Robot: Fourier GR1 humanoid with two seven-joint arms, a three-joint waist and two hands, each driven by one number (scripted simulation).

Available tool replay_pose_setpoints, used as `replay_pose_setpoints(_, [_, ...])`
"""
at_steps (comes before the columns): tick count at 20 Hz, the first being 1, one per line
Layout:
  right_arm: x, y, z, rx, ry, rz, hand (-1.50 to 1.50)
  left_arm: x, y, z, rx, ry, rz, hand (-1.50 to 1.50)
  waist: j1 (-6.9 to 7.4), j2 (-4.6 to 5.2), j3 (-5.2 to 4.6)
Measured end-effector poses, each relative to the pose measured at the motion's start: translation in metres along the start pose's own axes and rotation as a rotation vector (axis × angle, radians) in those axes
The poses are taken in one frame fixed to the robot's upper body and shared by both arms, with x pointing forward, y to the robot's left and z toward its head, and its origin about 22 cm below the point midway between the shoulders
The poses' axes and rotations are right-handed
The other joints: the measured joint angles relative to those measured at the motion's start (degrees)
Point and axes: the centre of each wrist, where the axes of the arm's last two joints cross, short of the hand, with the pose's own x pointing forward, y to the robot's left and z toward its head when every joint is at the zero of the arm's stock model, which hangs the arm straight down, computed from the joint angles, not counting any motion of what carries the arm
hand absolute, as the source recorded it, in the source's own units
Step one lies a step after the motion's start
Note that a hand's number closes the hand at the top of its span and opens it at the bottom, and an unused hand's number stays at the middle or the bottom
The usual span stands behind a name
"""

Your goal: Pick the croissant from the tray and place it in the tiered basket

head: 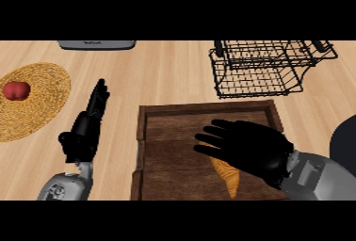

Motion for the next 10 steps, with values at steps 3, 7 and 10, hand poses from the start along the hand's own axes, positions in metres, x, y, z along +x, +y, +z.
replay_pose_setpoints(3, [-0.002, 0.004, -0.007, 0.009, 0.004, -0.001, -1.50, -0.003, -0.006, 0.007, -0.004, -0.001, -0.002, 0.00, 0.05, 0.00, 0.00])
replay_pose_setpoints(7, [0.002, 0.010, -0.017, 0.020, 0.008, 0.002, -1.50, 0.000, -0.006, 0.003, -0.003, 0.000, -0.002, 0.00, -0.01, 0.01, 0.00])
replay_pose_setpoints(10, [0.005, 0.014, -0.017, 0.018, 0.011, -0.005, -1.50, -0.002, -0.007, 0.005, -0.003, 0.002, 0.001, 0.00, -0.05, 0.00, 0.01])
